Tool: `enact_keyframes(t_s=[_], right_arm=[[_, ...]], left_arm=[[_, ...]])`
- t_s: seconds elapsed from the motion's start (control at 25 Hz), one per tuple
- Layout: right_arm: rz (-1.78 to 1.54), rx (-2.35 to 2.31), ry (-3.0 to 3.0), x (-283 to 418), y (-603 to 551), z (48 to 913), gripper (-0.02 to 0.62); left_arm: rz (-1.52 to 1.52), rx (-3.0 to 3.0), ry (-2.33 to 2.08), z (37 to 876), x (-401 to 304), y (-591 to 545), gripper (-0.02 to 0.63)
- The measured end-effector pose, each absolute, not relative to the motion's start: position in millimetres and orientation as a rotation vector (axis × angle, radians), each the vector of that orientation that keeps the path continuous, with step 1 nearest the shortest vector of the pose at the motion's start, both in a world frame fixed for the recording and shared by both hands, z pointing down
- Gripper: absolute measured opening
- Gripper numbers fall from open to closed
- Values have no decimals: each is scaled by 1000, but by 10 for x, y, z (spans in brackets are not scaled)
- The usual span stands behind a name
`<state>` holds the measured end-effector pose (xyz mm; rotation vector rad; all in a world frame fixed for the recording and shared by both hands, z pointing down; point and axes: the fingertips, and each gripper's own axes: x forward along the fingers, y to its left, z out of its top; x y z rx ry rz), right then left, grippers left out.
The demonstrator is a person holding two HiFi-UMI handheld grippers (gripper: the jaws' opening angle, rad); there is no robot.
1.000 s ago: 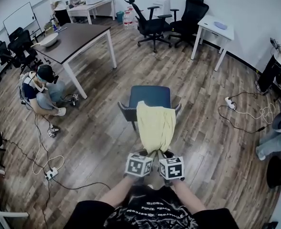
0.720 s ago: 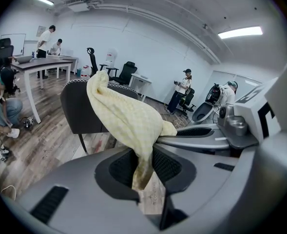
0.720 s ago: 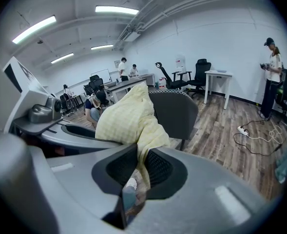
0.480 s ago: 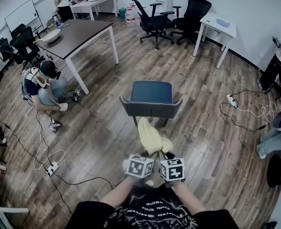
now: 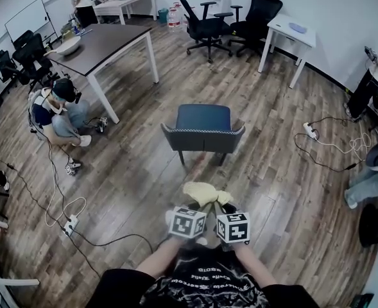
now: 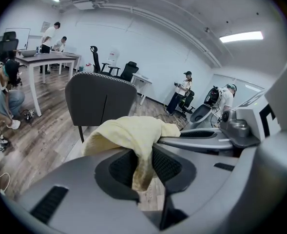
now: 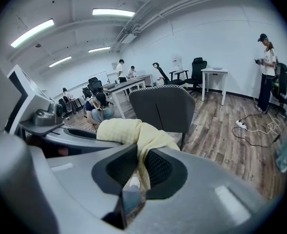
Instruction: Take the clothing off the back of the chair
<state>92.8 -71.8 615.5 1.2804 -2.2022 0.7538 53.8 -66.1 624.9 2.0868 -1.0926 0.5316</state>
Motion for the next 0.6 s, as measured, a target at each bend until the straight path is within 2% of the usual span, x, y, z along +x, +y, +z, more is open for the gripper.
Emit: enact_keyframes(t_s=[0.6], right_arm=[[712, 1319, -2234, 938, -696, 6048, 44]], left_arm=[[469, 2082, -1159, 6165, 523, -663, 89]])
